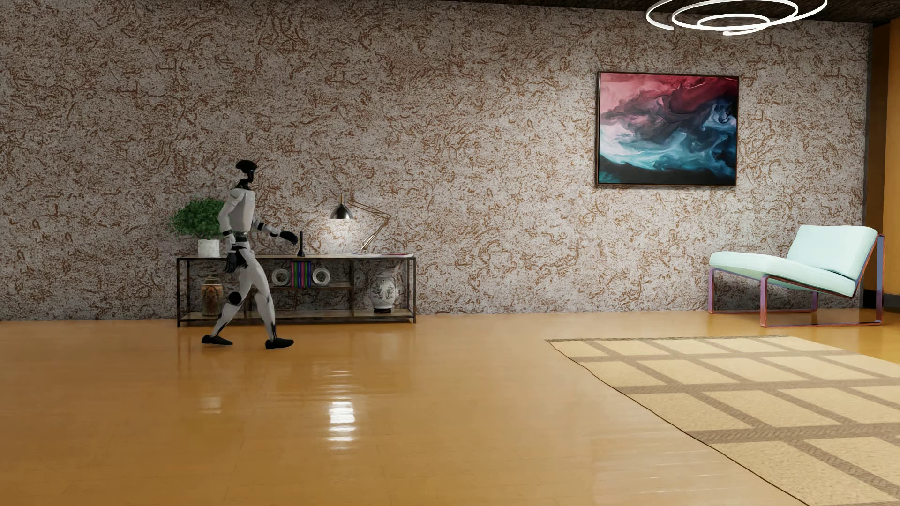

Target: Head to the light teal armchair

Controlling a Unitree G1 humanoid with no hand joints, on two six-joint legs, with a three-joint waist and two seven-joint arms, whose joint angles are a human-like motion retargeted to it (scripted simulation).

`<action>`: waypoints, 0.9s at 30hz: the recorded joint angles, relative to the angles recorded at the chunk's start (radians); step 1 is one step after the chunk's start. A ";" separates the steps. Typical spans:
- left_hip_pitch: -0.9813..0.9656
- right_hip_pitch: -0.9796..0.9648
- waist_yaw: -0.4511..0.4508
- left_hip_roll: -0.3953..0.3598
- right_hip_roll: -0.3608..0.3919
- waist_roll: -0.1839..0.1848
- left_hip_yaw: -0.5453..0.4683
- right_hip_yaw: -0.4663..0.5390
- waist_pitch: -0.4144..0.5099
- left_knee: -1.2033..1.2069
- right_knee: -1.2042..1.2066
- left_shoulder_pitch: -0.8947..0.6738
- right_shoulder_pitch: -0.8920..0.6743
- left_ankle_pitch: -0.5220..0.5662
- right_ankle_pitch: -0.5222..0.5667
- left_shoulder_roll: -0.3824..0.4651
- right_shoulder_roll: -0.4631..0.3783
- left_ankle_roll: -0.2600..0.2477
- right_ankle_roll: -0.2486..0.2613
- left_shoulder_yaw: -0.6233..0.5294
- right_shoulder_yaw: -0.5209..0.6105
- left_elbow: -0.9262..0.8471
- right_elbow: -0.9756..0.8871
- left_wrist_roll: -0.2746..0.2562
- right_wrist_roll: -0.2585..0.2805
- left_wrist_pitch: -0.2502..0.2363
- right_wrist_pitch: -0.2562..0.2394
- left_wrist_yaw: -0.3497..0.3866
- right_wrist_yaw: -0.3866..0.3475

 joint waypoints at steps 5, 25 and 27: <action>-0.151 0.197 -0.032 0.170 0.067 0.058 -0.114 -0.162 0.002 0.562 0.032 0.080 -0.033 0.381 -0.079 -0.015 0.099 -0.272 -0.338 -0.146 -0.190 0.357 -0.024 0.061 0.041 0.182 0.054 -0.103 -0.140; -0.406 0.385 0.101 0.097 -0.238 -0.005 0.216 0.107 -0.013 -0.063 0.821 0.286 -0.277 0.295 0.169 -0.175 -0.092 0.055 -0.158 0.026 -0.071 0.500 -0.116 0.202 0.031 0.189 0.045 -0.175 -0.078; -0.346 0.233 0.074 0.040 -0.275 -0.032 0.200 0.181 -0.004 -0.035 0.973 0.197 -0.221 0.221 0.000 -0.151 -0.094 0.055 -0.244 0.031 -0.018 0.463 -0.059 0.207 -0.009 0.128 0.034 -0.163 0.001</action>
